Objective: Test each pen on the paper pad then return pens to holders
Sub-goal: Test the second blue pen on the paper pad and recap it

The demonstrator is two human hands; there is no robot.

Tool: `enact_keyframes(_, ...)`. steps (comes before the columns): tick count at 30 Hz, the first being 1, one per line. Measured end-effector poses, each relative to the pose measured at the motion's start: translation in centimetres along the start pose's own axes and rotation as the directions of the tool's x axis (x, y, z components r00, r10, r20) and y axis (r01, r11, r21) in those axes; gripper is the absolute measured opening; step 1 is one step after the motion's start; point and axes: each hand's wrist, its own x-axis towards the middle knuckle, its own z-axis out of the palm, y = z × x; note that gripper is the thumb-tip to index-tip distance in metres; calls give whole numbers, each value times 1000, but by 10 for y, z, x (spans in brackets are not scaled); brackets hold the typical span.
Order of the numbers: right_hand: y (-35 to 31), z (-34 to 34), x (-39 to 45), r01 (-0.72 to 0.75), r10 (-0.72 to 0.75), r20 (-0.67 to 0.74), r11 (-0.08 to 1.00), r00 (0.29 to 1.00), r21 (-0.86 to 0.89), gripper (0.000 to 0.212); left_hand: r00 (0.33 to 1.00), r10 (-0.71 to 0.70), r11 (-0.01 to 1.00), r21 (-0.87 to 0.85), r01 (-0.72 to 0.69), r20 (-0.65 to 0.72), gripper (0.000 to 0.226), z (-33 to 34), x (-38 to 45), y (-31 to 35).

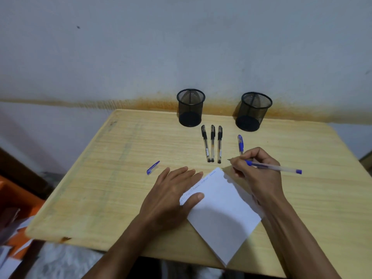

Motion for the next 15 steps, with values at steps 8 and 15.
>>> enact_keyframes(8, -11, -26, -39, -56, 58, 39, 997, 998, -50, 17, 830, -254, 956, 1, 293, -497, 35, -18, -9, -13)
enact_keyframes(15, -23, -31, -58, -27, 25, 35, 997, 999, 74, 16, 790, -437, 834, 135, 535, -430, 14, -32, -7, -34)
